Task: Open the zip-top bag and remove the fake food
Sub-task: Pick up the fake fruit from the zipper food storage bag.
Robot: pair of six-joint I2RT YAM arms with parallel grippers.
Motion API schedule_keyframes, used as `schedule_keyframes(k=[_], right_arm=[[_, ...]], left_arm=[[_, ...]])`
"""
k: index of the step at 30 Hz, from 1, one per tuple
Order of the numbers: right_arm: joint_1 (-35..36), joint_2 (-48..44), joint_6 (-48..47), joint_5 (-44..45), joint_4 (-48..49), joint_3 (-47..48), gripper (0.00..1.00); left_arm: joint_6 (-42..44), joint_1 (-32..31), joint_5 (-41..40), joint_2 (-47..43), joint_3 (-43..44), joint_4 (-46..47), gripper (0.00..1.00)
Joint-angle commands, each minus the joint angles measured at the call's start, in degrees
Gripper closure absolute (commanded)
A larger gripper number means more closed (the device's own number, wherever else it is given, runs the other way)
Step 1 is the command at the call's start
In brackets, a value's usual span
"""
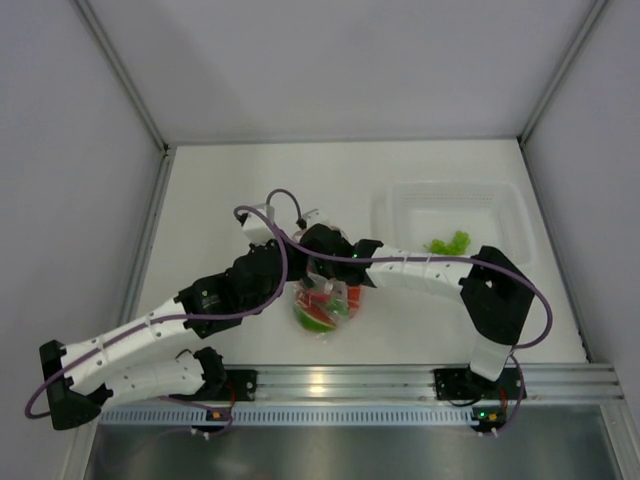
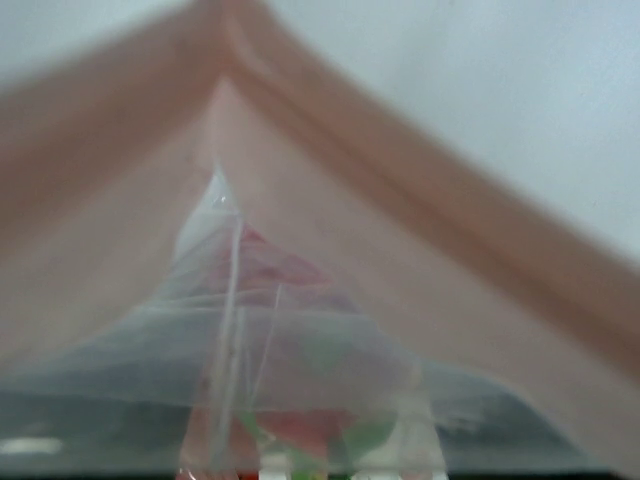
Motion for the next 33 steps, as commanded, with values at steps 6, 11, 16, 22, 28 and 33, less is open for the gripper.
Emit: schedule_keyframes(k=[6,11,16,22,28,33], right_arm=[[5.05,6.92,-0.21,-1.41,-8.77,-3.96,0.01],[5.31,8.23,0.14,-0.97,-8.77,-4.32,0.01],[6.02,11.57,-0.74,0.60,-11.49,-2.56,0.01],[6.55,14.30,-0.30,4.12,-12.55,-2.03,0.01],[6.72,15.62,1.01,6.59,-11.76,-2.73,0.01],[6.81,9.84,2.07,8.08,-9.47,-5.10,0.45]], left_arm=[[0.43,-1.19,5.76,-0.44,2.32,10.57,1.00],[0.69,-1.19,6.11,0.09,2.67,10.57,1.00],[0.78,-1.19,6.46,0.44,2.85,10.57,1.00],[0.86,-1.19,6.46,0.27,2.85,10.57,1.00],[1.04,-1.19,6.90,0.00,3.11,10.57,1.00],[0.78,-1.19,6.28,-0.61,2.41,10.57,1.00]])
